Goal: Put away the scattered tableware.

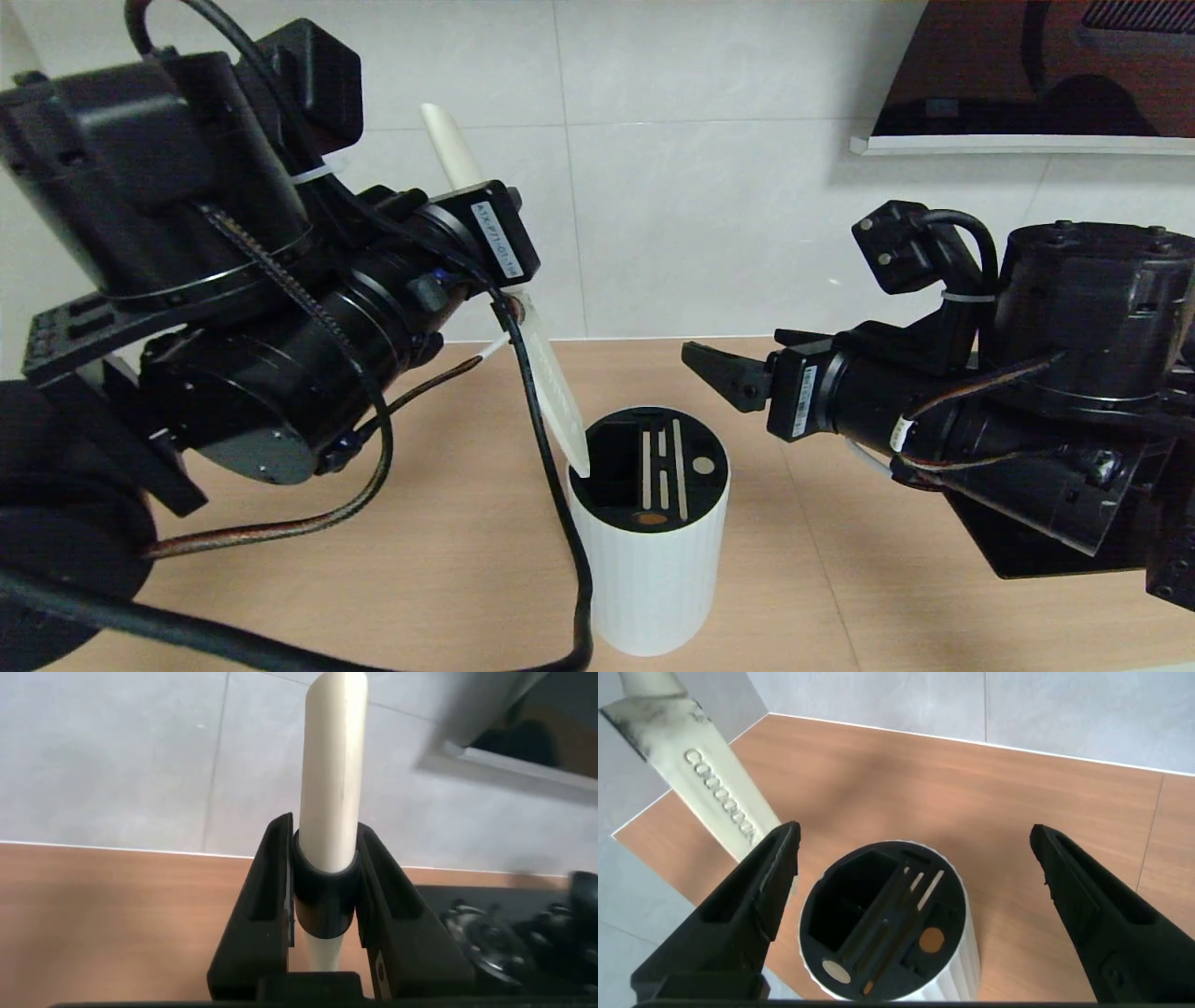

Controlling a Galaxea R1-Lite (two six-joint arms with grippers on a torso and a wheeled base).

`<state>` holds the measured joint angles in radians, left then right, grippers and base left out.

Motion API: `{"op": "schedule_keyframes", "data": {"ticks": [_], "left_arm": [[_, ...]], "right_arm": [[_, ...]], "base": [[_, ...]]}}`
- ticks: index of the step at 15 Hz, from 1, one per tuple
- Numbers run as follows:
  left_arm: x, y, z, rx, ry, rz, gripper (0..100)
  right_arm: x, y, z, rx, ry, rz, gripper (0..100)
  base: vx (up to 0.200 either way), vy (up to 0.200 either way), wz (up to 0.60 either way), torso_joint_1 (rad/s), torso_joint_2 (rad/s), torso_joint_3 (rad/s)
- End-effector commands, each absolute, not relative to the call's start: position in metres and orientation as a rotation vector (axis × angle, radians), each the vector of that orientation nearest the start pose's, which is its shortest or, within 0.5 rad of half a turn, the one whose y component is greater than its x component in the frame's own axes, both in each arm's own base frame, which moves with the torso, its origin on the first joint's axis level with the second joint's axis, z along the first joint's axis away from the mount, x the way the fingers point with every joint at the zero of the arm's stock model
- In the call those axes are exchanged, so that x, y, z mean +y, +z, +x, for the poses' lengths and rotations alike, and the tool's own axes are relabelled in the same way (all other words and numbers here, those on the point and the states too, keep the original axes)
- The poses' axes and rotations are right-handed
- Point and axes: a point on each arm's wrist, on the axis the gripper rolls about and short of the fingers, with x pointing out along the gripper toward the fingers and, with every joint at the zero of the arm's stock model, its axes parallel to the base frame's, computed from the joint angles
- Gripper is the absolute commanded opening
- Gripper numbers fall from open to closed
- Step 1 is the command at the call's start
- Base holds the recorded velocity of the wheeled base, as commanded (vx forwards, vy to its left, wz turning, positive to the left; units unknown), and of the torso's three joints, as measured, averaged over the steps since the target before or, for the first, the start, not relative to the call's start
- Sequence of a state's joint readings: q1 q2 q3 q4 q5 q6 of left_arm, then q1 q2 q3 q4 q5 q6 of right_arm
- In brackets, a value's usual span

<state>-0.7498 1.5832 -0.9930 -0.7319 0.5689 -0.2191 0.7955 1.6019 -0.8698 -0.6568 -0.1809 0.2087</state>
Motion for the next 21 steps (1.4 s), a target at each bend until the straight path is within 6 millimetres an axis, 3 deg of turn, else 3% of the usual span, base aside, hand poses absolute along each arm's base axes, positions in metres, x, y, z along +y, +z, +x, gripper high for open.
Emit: {"op": "schedule_keyframes", "data": {"ticks": [1, 4, 9, 21], "left_arm": [[-0.199, 0.276, 0.216, -0.085, -0.215, -0.304, 0], [-0.217, 0.274, 0.204, -0.098, -0.225, -0.316, 0], [-0.241, 0.243, 0.216, -0.158, -0.185, -0.228, 0], [-0.250, 0.225, 0.220, -0.158, -0.178, -0.174, 0]], "right_arm": [[0.206, 0.230, 0.208, 0.135, 0.605, 0.164, 100], [0.206, 0.229, 0.209, 0.139, 0.600, 0.162, 100], [0.204, 0.229, 0.212, 0.137, 0.588, 0.163, 100], [0.205, 0.227, 0.214, 0.142, 0.585, 0.161, 100]], "base": [[0.000, 0.000, 0.00, 0.000, 0.00, 0.000], [0.000, 0.000, 0.00, 0.000, 0.00, 0.000], [0.000, 0.000, 0.00, 0.000, 0.00, 0.000], [0.000, 0.000, 0.00, 0.000, 0.00, 0.000]]}}
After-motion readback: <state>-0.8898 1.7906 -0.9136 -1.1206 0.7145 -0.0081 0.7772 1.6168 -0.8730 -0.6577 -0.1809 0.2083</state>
